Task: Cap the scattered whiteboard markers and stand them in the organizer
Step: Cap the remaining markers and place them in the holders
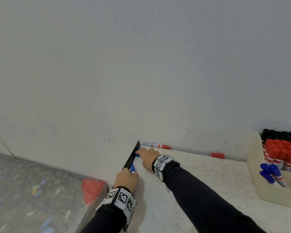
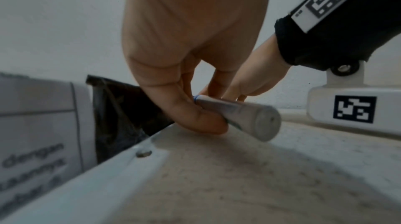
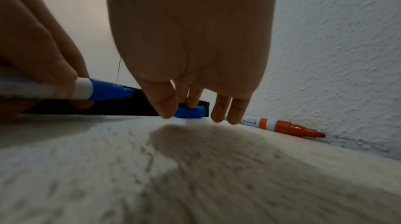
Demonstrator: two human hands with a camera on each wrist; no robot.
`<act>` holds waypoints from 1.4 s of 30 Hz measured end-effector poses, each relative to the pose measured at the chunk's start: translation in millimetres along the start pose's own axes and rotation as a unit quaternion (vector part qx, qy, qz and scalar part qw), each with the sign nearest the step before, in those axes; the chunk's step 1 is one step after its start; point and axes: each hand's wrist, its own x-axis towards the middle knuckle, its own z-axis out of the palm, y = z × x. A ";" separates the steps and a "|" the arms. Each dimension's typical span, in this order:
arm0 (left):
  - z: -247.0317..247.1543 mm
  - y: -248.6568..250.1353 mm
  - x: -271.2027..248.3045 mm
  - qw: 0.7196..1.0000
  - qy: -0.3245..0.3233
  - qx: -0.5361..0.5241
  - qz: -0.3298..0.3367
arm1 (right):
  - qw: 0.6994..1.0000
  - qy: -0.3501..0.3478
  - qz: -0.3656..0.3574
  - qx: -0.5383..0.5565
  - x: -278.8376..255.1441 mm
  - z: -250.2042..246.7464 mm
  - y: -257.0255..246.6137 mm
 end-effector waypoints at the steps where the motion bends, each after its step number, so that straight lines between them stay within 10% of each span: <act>1: 0.0 -1.0 0.3 1.000 0.003 0.003 0.002 | 1.000 0.019 -0.005 -0.016 0.9 1.9 2.3; 33: 43.3 61.7 -61.0 0.961 -0.035 -0.096 0.257 | 0.907 0.217 0.031 0.359 -140.6 -40.5 101.6; 42: 45.5 73.6 -77.6 0.951 -0.075 -0.084 0.287 | 0.962 0.139 0.005 0.235 -174.2 -40.6 112.6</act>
